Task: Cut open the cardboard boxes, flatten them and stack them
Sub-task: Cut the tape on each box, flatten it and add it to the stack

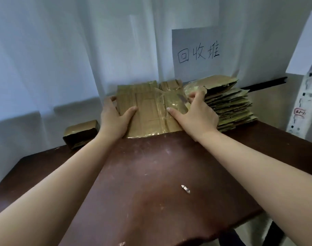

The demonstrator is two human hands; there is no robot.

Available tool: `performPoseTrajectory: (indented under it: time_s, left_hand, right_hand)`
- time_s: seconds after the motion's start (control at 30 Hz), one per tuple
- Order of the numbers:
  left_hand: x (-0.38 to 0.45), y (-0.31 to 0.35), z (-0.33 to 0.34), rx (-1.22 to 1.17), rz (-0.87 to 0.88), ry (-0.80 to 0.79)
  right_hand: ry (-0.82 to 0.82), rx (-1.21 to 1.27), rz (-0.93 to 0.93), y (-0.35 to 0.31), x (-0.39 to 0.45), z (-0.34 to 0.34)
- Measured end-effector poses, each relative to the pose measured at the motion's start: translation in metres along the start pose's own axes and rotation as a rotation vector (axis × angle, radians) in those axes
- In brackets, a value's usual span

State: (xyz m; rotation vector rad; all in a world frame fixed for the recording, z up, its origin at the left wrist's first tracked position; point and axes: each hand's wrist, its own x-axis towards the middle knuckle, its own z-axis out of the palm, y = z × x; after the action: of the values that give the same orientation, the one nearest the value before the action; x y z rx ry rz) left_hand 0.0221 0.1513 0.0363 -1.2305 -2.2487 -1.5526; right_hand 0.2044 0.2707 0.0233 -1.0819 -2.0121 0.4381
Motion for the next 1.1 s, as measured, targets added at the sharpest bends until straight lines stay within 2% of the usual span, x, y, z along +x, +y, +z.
performPoseTrajectory:
  time_s: [0.07,0.2,0.3,0.4,0.6,0.7,0.8,0.9,1.0,1.1]
  left_hand:
    - [0.018,0.027,0.017,0.019,0.064,0.009]
    - [0.05,0.069,0.061,-0.039,0.165,-0.084]
    - [0.078,0.092,0.099,0.001,0.283,-0.088]
    - [0.104,0.115,0.137,0.005,0.286,-0.126]
    - [0.121,0.105,0.207,0.013,0.185,-0.24]
    - [0.113,0.086,0.23,0.061,0.121,-0.3]
    - [0.11,0.071,0.242,0.26,0.08,-0.394]
    - [0.109,0.064,0.249,0.486,0.088,-0.501]
    - [0.109,0.054,0.26,0.496,0.126,-0.643]
    - [0.107,0.04,0.272,0.512,0.126,-0.741]
  right_hand:
    - [0.086,-0.084,-0.048,0.005,0.028,-0.018]
    - [0.2,-0.184,-0.092,0.031,0.091,-0.049]
    - [0.268,-0.185,-0.094,0.056,0.148,-0.066]
    - [0.278,-0.215,-0.066,0.077,0.195,-0.077]
    - [0.171,-0.221,0.002,0.119,0.233,-0.059]
    - [0.074,-0.322,0.051,0.14,0.234,-0.039]
    - [0.034,-0.443,0.016,0.148,0.223,-0.025]
    - [-0.086,-0.453,-0.056,0.157,0.217,-0.011]
    - [-0.177,-0.445,-0.015,0.173,0.216,0.003]
    - [-0.152,-0.439,-0.004,0.188,0.211,0.014]
